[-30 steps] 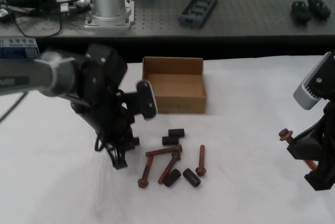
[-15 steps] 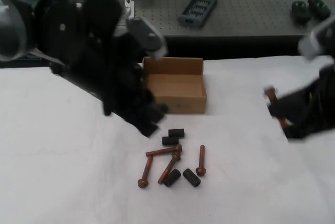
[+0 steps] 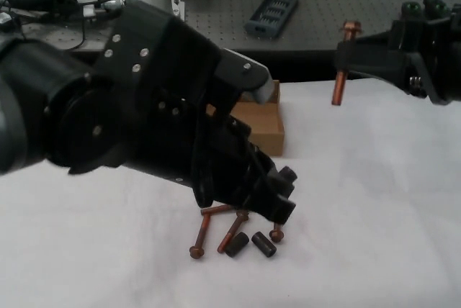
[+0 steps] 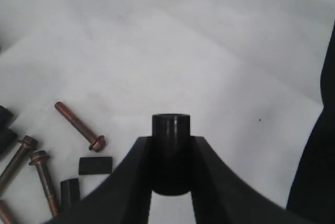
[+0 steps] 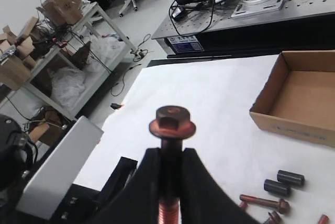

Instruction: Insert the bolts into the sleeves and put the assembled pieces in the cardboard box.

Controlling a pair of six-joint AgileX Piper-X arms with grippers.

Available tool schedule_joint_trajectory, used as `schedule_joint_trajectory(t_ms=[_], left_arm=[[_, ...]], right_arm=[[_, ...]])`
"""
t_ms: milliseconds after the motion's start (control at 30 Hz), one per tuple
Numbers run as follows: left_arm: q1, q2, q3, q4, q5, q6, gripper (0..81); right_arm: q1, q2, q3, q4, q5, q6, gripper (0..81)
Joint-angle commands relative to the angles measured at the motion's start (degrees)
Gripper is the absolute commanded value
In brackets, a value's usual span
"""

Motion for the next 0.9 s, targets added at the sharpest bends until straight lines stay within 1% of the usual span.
schedule_joint_trajectory(t_ms=[0,167,367,433,567,667,867], left_arm=[[0.2,-1.6,1.1,-4.0,0.3,-4.0,0.6],[0.4,-2.4,3.9,-10.1,0.6,-8.6,0.6],[1.4,-2.4,5.8,-15.5,7.3,-12.1,0.6],[2.0,-2.6,6.8,-19.3,9.5,-13.1,0.6],[3.7,-2.6,9.1,-28.4,13.1,-19.0,0.6],[4.4,-2.6,9.8,-32.5,14.1,-21.8,0.6],[4.4,-2.6,9.8,-35.9,14.4,-23.1,0.6]], right_arm=[[-0.1,-0.8,-0.8,-3.1,-1.1,1.8,2.0],[-0.1,-0.8,-0.8,-5.0,-1.7,2.7,2.0],[-0.1,-0.8,-0.8,-5.8,-2.3,2.7,2.0],[-0.1,-0.8,-0.8,-5.8,-2.5,2.7,2.0],[-0.2,-0.8,-0.8,-5.8,-3.5,2.7,2.0],[-0.9,-0.8,-0.8,-5.8,-3.6,2.6,2.0],[-3.0,-0.8,-0.8,-5.8,-5.0,2.5,2.0]])
